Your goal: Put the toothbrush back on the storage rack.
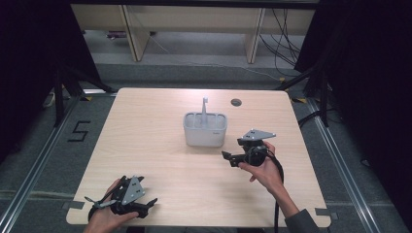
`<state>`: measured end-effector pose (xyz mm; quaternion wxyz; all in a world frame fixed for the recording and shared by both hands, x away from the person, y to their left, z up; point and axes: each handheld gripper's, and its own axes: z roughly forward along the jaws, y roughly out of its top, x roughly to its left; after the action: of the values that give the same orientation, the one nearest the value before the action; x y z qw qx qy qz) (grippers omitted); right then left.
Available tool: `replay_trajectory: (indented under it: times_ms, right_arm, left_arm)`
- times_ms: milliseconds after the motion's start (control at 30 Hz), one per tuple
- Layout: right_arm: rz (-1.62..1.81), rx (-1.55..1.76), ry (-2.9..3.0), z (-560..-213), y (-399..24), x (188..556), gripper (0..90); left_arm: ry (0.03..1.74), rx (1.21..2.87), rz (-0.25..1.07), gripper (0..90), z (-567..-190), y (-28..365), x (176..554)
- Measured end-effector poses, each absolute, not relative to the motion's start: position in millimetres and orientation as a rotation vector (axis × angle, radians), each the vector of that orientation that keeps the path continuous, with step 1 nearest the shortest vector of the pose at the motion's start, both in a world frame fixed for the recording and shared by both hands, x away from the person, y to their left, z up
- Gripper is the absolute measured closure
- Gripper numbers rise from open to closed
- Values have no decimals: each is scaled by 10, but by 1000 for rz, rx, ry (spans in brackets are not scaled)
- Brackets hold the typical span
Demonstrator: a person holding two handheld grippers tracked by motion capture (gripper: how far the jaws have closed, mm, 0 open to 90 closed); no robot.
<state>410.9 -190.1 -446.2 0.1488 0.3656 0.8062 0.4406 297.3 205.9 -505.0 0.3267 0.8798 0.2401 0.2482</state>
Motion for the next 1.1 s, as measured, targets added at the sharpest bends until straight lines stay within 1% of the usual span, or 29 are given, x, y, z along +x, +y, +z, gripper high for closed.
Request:
replay_trajectory:
  times_ms: [300, 633, 767, 1100]
  right_arm:
    - [1254, 1067, 2320, -4521, -1910, 4001, 213]
    - [1265, 1048, 2338, -4595, -1941, 3918, 212]
    - [1273, 1099, 2339, -4645, -1942, 3867, 209]
    - [1227, 1076, 2350, -4695, -1972, 3793, 200]
  left_arm:
    - [629, 2305, 639, 153, -5052, 2057, 2974]
    - [630, 2305, 651, 153, -5052, 2056, 2970]
    - [628, 2305, 650, 153, -5049, 2061, 2971]
    - [628, 2304, 643, 153, -5049, 2064, 2970]
